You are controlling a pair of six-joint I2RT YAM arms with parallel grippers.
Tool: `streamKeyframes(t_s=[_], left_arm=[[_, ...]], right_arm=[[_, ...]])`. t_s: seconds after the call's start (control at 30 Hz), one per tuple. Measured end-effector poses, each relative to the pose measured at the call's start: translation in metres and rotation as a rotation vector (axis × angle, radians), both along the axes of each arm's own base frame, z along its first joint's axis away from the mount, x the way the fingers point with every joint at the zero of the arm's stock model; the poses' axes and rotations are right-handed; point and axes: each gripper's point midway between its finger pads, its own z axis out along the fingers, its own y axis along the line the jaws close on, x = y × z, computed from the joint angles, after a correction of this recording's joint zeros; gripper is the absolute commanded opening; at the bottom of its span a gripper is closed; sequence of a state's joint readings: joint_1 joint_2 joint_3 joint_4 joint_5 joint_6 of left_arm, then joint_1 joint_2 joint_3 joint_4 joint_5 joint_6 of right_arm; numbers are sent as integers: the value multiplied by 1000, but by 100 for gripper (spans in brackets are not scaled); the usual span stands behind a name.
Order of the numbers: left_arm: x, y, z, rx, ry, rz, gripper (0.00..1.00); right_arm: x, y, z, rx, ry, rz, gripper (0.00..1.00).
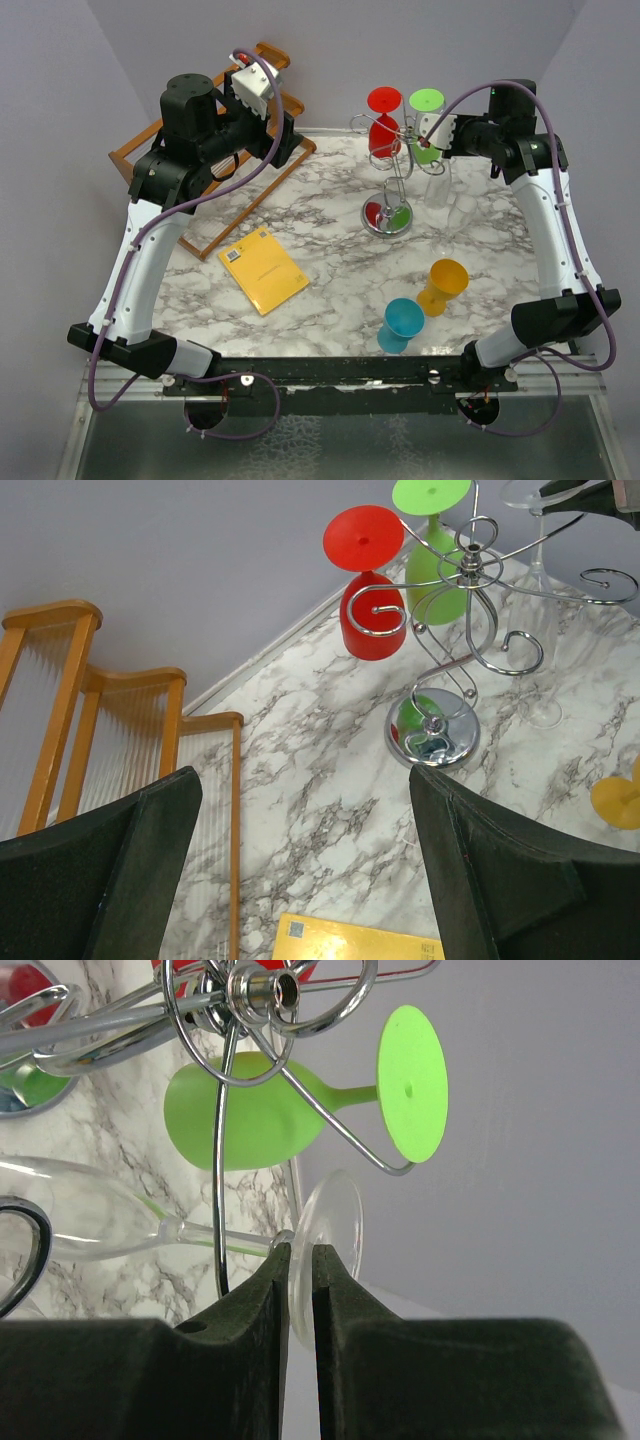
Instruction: Place the wine glass upside down on the wine glass rack
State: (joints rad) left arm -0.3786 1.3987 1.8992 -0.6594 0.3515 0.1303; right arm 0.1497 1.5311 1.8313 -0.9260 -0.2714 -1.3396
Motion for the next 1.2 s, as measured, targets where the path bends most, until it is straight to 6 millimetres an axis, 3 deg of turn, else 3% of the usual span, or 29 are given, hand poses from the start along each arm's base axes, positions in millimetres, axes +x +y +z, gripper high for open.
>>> streamKeyframes(t_s=[0.6, 0.9, 1.2], left_arm=[[-2, 0, -2, 1, 3, -1, 88], [-1, 0, -8, 6, 17, -4, 89], [4, 0, -23, 15, 49, 2, 99]], right_arm=[[-3, 12, -1, 48, 17, 30, 23], [-7, 24, 0, 120, 38, 61, 33], [-21, 43, 27, 297, 50, 84, 40]])
